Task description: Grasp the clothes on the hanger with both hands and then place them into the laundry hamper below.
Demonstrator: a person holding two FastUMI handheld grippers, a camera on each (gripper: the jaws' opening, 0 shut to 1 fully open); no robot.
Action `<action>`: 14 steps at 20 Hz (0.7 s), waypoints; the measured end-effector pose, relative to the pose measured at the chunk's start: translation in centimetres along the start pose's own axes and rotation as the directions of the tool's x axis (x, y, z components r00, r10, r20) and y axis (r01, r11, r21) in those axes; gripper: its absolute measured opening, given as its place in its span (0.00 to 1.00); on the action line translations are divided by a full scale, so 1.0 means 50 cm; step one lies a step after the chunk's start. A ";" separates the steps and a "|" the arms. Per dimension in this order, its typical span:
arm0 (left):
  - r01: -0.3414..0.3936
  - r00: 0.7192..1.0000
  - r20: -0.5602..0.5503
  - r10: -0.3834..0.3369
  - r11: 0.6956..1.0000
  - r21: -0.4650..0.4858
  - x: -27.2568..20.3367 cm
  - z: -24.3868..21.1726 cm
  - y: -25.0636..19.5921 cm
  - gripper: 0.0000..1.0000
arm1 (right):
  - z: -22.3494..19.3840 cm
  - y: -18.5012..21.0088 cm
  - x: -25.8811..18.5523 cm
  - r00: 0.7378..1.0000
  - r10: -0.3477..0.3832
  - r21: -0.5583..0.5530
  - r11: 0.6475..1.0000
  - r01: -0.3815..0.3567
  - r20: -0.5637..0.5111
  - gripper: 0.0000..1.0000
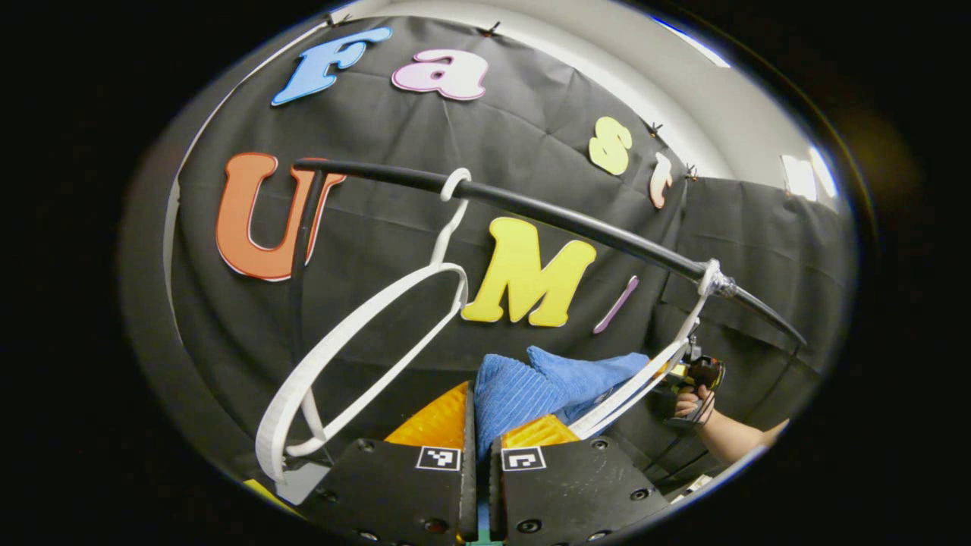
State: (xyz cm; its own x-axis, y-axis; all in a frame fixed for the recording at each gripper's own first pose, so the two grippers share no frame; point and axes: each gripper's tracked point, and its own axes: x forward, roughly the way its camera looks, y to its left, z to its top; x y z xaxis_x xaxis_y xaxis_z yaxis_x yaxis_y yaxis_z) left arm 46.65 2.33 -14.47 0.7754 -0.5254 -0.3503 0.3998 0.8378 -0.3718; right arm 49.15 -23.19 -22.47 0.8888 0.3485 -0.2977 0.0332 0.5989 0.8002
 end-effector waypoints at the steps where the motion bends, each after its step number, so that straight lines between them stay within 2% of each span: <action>1: -0.001 1.000 -0.009 0.001 1.000 0.004 -0.003 -0.009 0.007 0.06 | -0.013 -0.011 0.002 1.000 -0.012 0.012 1.000 0.012 -0.007 0.10; 6: -0.007 0.999 -0.032 0.007 1.000 -0.025 -0.022 -0.058 0.027 0.06 | -0.090 -0.053 -0.004 0.998 -0.055 0.035 0.998 0.056 -0.043 0.10; 14: -0.068 0.996 -0.072 0.061 0.993 -0.100 -0.078 -0.181 0.062 0.06 | -0.217 -0.083 -0.054 0.987 -0.137 0.006 0.990 0.138 -0.079 0.11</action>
State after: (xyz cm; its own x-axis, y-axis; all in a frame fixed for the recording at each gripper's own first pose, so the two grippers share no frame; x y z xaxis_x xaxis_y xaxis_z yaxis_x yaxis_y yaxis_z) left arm 40.45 5.63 -22.01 0.7612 -0.4829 -0.4328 0.2955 0.8524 -0.4314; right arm 41.65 -18.81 -30.61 0.8369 0.3186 -0.4450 0.1586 0.6371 0.7543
